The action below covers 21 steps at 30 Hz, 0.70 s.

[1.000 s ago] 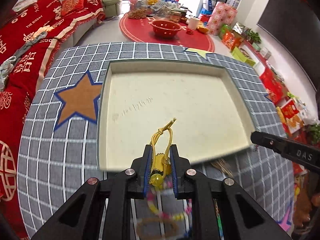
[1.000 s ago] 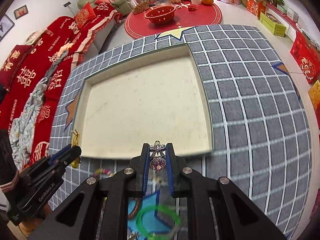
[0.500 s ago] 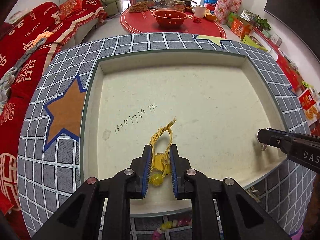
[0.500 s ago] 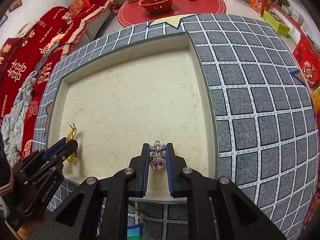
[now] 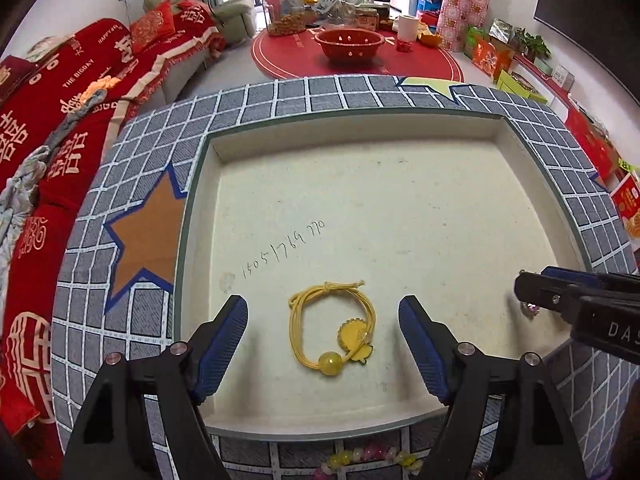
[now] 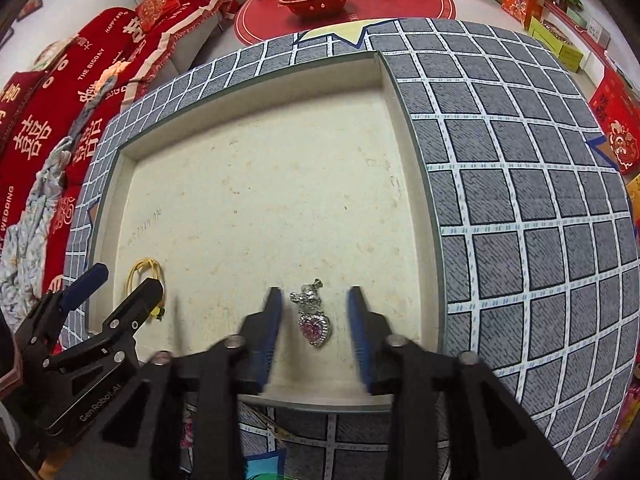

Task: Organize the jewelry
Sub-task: 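Carry both items into the tray and open both tools to release them, then move the left tool to the braided bracelet while the right tool reaches the green bangle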

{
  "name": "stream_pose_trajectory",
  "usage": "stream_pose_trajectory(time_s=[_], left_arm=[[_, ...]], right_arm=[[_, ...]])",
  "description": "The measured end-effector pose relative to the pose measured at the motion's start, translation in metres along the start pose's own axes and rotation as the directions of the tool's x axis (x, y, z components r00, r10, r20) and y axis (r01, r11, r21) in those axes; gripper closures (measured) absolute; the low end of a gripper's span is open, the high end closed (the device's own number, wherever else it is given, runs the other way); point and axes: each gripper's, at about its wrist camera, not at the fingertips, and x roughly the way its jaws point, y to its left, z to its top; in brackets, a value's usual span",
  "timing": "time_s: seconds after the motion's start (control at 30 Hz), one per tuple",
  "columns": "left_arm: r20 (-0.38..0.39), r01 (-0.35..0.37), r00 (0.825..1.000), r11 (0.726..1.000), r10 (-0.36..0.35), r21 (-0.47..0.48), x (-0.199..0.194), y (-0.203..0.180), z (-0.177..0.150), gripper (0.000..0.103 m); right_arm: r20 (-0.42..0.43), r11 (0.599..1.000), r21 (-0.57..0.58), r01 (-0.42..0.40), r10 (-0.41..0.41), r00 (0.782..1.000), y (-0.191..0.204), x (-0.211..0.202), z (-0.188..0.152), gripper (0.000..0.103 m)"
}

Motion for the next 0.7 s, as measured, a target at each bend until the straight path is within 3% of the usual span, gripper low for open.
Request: stream_pose_trajectory(time_s=[0.13,0.2,0.27,0.37,0.7], left_arm=[[0.007,-0.003,1.0,1.0,0.004,-0.012,-0.007,0.004,0.0,0.014],[0.014,0.006,1.0,1.0,-0.006,-0.029,-0.014,0.008,0.0,0.014],[0.025,0.005,1.0,0.999,-0.004,-0.042,-0.022,0.012,0.0,0.0],[0.063,-0.001,0.998,0.999,0.004,-0.044,-0.036,0.017,-0.004,0.0],[0.028,0.021,0.999,0.998,-0.019,-0.065,-0.061,0.037,-0.049,0.0]], right_arm=[[0.026,0.999,0.023,-0.037,0.036,0.999,0.003,-0.009,0.003,0.052],[0.046,0.998,0.028,-0.052,0.051,0.998,0.004,-0.018,0.003,0.041],[0.069,0.997,0.029,-0.068,0.066,0.995,0.006,-0.028,0.003,0.033],[0.098,0.994,0.042,-0.105,0.1,0.99,0.007,-0.043,-0.002,0.022],[0.144,0.983,0.1,-0.156,0.14,0.98,0.004,-0.084,-0.039,0.018]])
